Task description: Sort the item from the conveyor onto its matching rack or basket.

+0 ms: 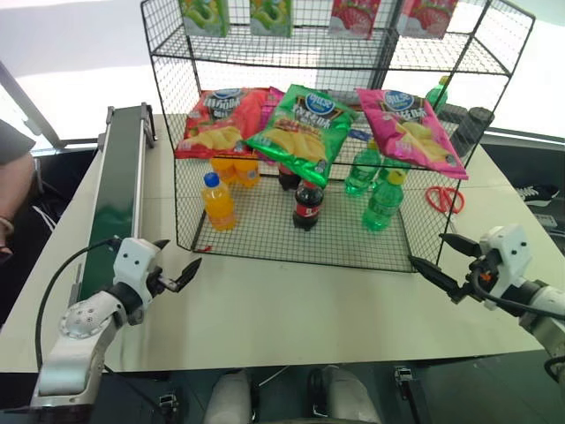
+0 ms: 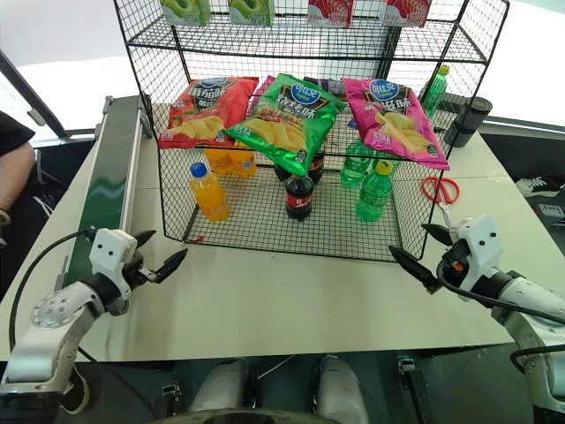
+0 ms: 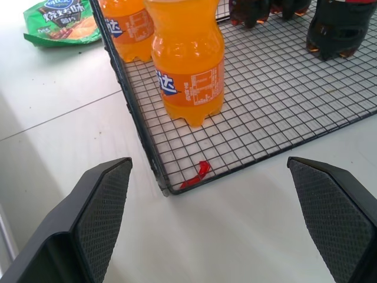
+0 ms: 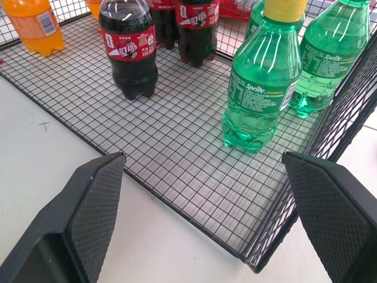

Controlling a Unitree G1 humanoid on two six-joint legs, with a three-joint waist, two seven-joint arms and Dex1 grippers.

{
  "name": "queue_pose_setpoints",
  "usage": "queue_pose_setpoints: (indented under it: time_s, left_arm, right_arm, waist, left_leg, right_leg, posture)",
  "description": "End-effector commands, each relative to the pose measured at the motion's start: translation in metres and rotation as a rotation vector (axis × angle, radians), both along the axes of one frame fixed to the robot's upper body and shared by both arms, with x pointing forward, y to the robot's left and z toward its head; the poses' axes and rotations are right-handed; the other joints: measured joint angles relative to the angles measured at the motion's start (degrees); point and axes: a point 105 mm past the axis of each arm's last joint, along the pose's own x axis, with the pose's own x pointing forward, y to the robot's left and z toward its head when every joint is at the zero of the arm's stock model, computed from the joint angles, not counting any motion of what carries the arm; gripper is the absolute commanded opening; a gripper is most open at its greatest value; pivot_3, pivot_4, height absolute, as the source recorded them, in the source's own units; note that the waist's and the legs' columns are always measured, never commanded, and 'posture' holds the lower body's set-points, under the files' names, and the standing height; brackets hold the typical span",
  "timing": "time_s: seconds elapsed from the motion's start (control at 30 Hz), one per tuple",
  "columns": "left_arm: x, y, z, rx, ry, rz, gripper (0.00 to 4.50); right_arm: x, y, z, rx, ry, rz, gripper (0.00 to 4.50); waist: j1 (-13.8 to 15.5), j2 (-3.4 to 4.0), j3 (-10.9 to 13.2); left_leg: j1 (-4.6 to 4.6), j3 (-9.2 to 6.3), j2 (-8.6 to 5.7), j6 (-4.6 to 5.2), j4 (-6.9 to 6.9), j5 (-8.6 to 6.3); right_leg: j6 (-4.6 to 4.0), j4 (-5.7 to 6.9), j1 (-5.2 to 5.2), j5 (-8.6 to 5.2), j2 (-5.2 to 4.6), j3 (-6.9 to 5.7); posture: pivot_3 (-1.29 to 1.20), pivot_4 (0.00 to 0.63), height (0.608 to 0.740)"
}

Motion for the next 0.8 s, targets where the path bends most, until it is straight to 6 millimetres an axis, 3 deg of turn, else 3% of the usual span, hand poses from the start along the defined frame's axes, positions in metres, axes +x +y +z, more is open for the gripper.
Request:
queue_pose_setpoints:
  time_s: [0.03,0.8]
  left_arm:
    - [0.000,0.001,0.011,0.006,-0.041,0.001,4.50]
    - [0.008,-0.002,0.011,0.025,-0.081,0.050,4.50]
  right_arm:
    - [0.000,0.002,0.019,-0.018,-0.055,0.010,4.43]
    - [0.005,0.007,0.009,-0.003,-0.039,0.015,4.43]
  waist:
    - [0.0,-0.01,0.0]
    - [0.0,-0.01,0.0]
  left_leg:
    - [0.00,0.00,0.00,0.00,0.00,0.00]
    - [0.00,0.00,0.00,0.00,0.00,0.00]
  right_leg:
    - [0.00,0.00,0.00,0.00,0.00,0.00]
    - [0.01,0.00,0.00,0.01,0.02,0.00]
  posture:
    - [0.00,0.150,0.736]
    - [0.00,0.150,0.736]
